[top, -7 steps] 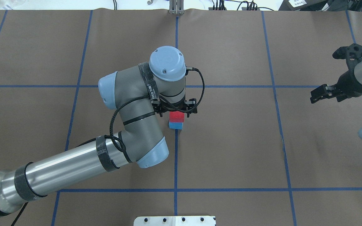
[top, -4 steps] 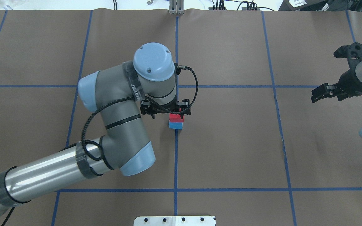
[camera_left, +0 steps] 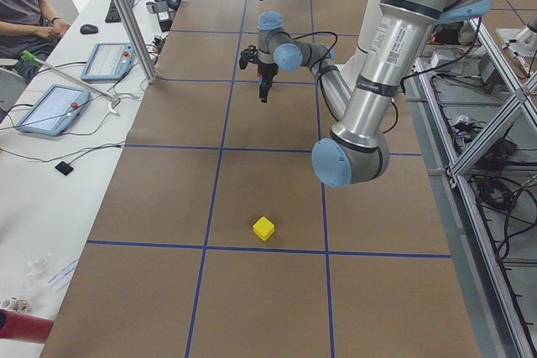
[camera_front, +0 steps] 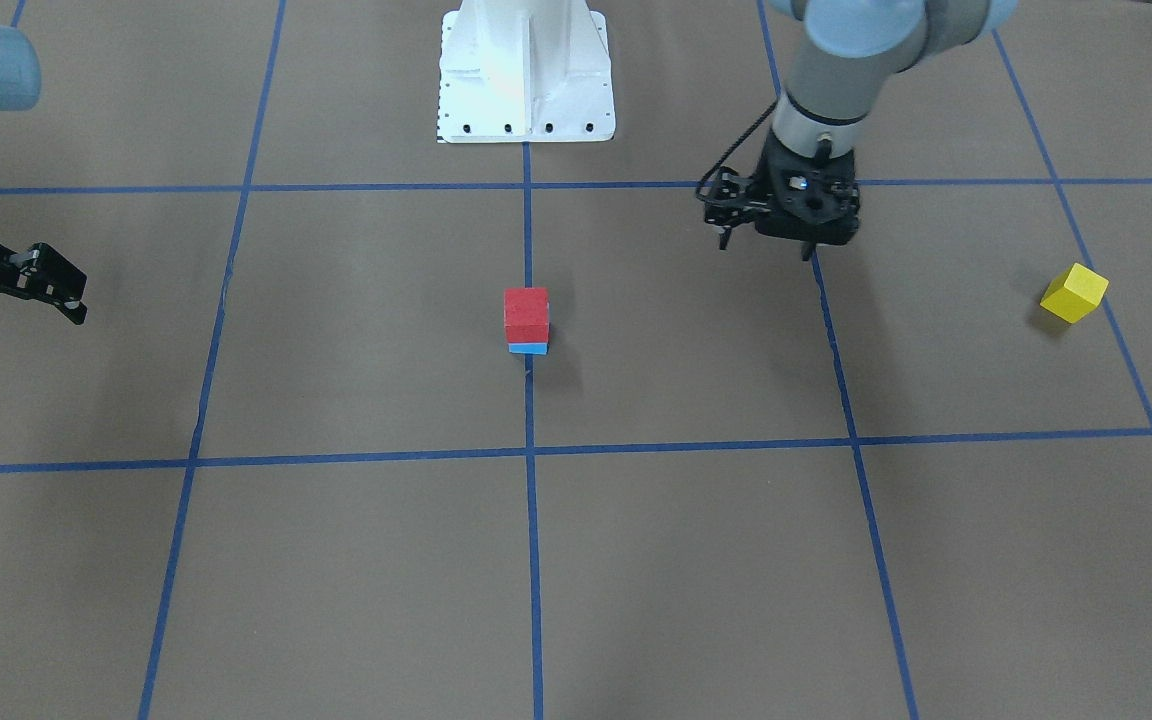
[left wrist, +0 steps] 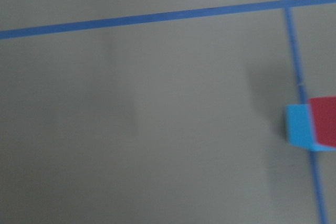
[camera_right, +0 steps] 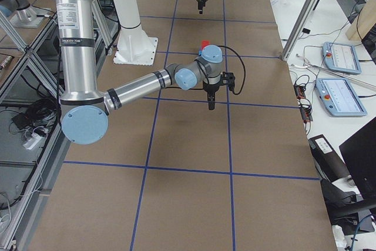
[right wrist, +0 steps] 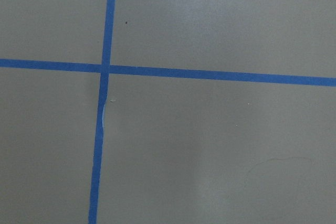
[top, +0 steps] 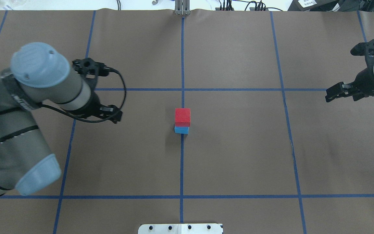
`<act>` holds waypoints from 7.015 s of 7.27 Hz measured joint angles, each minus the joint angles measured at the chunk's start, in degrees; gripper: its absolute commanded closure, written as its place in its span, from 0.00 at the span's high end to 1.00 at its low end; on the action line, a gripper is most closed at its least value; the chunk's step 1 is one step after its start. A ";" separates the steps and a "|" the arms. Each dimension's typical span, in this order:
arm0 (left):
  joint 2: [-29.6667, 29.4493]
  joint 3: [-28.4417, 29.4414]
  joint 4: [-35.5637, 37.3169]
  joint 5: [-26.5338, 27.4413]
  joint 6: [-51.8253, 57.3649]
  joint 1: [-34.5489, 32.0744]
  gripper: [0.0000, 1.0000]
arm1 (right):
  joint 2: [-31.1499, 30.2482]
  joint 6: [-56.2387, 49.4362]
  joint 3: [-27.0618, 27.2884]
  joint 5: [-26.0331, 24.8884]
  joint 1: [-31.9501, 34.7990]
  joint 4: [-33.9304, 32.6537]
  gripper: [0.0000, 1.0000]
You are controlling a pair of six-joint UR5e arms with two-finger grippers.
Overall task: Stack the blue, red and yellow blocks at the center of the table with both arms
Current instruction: 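Open the left gripper and withdraw it toward the yellow cube, then lower the left gripper onto the yellow cube and grasp it, then carry the yellow cube with the left gripper above the red block, then lower the yellow cube onto the red block with the left gripper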
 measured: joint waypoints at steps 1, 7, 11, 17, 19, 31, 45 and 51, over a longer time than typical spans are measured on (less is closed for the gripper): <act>7.04 1.32 -4.71 -2.70 9.96 -5.95 1.00 | 0.06 0.08 -0.01 -0.11 0.06 0.00 1.00; 18.79 26.74 -28.99 -15.03 51.32 -26.33 1.00 | 0.04 0.55 0.12 -0.25 0.02 0.02 1.00; 23.86 25.98 -30.69 -17.08 55.40 -25.95 1.00 | 0.10 0.46 -0.17 -0.25 -0.04 0.02 1.00; 24.65 27.35 -30.81 -16.94 54.90 -23.31 1.00 | 0.33 0.90 0.53 -0.25 -0.04 0.06 1.00; 24.65 27.66 -30.90 -16.89 53.99 -22.09 1.00 | 0.34 0.92 0.49 -0.25 -0.04 0.09 1.00; 21.65 20.62 -29.05 -18.98 39.23 -18.31 0.00 | 0.34 0.75 -0.21 -0.25 -0.04 0.00 1.00; -41.76 36.25 5.65 -5.22 -11.63 8.07 0.00 | -2.91 -9.67 -6.58 9.89 8.81 -0.09 1.00; -40.92 35.76 4.09 -3.55 -18.14 9.94 0.00 | -2.91 -9.44 -6.69 9.94 8.83 -0.09 1.00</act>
